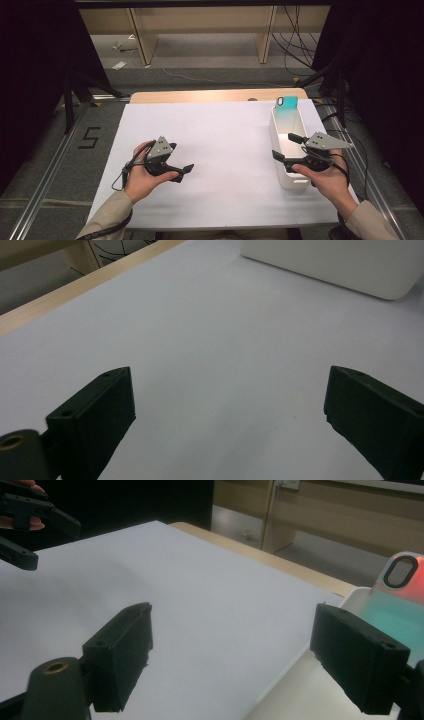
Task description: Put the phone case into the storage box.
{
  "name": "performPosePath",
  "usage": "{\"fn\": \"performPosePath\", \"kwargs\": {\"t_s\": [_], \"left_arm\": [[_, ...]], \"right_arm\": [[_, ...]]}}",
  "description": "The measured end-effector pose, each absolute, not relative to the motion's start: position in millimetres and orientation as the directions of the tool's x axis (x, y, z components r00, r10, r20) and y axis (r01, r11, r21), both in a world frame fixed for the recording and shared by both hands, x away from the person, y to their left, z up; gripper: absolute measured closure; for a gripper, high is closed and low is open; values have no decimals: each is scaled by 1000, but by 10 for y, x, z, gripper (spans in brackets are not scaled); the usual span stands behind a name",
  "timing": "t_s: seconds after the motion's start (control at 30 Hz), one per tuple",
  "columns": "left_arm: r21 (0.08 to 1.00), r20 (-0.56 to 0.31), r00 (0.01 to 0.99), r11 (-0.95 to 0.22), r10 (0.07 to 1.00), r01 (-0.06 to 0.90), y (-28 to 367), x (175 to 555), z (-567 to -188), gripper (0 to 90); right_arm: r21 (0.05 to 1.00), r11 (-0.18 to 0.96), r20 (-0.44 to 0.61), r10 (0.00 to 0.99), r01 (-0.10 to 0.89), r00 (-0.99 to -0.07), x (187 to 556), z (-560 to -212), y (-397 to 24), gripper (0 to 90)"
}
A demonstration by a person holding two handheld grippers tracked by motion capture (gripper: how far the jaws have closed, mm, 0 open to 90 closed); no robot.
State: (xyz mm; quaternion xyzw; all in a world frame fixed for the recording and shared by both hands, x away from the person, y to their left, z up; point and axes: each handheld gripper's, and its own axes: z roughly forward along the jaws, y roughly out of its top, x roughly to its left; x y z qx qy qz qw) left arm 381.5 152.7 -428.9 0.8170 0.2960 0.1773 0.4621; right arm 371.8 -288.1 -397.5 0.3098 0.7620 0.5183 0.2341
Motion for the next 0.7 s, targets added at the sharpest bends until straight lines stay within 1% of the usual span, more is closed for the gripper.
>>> {"fn": "performPosePath", "kwargs": {"t_s": [0.7], "left_arm": [[860, 14, 761, -396, 648, 321, 1527, 3815, -4291, 58]], "right_arm": [[938, 265, -36, 715, 223, -698, 3643, -4002, -2918, 179]]}}
